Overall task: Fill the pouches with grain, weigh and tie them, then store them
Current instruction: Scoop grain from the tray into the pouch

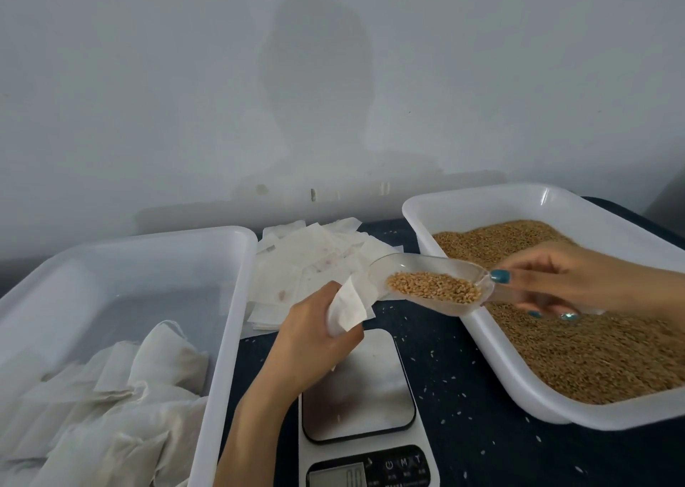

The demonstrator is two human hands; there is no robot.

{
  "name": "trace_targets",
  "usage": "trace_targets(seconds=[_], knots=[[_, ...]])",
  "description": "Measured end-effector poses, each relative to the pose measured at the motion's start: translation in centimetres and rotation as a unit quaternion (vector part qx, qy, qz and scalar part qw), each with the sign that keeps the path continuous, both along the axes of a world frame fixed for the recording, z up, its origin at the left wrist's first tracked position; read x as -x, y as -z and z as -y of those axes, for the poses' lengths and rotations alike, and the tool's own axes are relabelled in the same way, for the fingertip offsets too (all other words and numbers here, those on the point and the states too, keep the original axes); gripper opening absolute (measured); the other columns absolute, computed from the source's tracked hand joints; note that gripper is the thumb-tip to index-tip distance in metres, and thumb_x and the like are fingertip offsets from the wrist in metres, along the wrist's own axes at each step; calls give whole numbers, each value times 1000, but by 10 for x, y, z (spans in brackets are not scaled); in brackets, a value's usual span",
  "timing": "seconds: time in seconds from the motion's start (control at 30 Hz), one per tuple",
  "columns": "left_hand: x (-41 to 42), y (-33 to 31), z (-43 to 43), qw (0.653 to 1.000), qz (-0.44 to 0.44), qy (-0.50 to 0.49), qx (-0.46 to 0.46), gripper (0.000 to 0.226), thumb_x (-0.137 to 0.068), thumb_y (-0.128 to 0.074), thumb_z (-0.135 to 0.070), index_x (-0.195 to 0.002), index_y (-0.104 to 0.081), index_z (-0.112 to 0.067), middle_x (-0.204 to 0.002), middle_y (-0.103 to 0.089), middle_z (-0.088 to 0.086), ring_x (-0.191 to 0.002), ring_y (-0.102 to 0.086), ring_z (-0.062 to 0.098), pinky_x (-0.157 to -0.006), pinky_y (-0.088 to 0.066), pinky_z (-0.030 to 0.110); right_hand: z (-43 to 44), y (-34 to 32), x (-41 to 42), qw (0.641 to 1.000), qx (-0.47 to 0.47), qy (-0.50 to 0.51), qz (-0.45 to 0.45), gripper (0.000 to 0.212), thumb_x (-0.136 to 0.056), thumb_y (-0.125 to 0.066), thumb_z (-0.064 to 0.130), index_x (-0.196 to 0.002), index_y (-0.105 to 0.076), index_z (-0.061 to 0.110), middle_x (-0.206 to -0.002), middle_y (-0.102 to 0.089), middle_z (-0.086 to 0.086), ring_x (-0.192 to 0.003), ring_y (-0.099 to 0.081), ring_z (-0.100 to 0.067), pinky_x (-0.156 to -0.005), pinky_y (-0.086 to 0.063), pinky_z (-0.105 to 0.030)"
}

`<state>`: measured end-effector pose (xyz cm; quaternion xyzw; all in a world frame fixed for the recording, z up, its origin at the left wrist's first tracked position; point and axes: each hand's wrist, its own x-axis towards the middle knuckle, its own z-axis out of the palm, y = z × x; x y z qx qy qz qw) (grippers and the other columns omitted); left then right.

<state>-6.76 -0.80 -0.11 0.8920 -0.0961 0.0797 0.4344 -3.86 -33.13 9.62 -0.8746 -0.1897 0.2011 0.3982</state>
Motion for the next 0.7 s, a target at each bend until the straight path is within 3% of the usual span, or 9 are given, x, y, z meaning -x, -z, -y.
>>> trace_targets(seconds=[0.1, 0.23, 0.3, 0.4, 0.47, 0.57, 0.7], knots=[[0, 0, 2, 1000, -11, 0, -21, 25, -69, -57, -49, -91, -47, -43, -89, -56, -26, -78, -57, 0, -54, -50, 25, 5, -18, -7, 999, 31, -19, 18, 66, -72, -58, 75, -100, -76, 18, -63, -67, -9, -41, -48, -10, -39, -37, -16], [2, -2, 4, 999, -9, -5, -37, 24, -74, -62, -46, -89, -45, -40, -88, -55, -29, -67, -58, 2, -50, -49, 25, 0, -43, -19, 992, 109, -58, 6, 57, -77, -54, 60, -103, -75, 14, -61, -65, -7, -38, -44, -9, -38, -36, -17], [2, -3, 6, 999, -4, -11, -41, 25, -77, -66, -42, -89, -45, -38, -85, -56, -25, -64, -58, 5, -50, -49, 27, -8, -51, -21, 989, 127, -80, -11, 51, -79, -54, 58, -101, -75, 17, -61, -65, -4, -37, -44, -7, -38, -36, -16], [2, -3, 7, 999, 1, -5, -47, 29, -78, -72, -37, -89, -45, -36, -80, -57, -21, -73, -57, 1, -51, -48, 24, -19, -57, -23, 982, 150, -110, -20, 32, -80, -53, 59, -81, -75, 36, -59, -64, -1, -37, -44, -7, -38, -36, -16], [2, -4, 8, 998, 0, 5, -58, 31, -78, -73, -36, -90, -45, -37, -82, -57, -20, -74, -58, 1, -51, -42, 17, -25, -60, -26, 980, 160, -120, -27, 32, -80, -53, 58, -83, -75, 35, -59, -63, -1, -37, -44, -7, -38, -37, -16], [2, -2, 11, 998, 2, 12, -68, 32, -78, -72, -39, -97, -46, -35, -85, -58, -19, -74, -58, 5, -53, -42, 15, -32, -68, -30, 973, 189, -130, -22, 53, -78, -54, 61, -101, -76, 18, -59, -64, 0, -39, -45, -7, -39, -36, -16], [2, -1, 15, 997, -7, 18, -70, 35, -81, -70, -41, -105, -45, -36, -96, -60, -16, -79, -60, 5, -57, -56, 28, -44, -81, -31, 963, 229, -143, -25, 45, -74, -54, 65, -85, -76, 27, -59, -64, 2, -38, -44, -6, -39, -37, -15]])
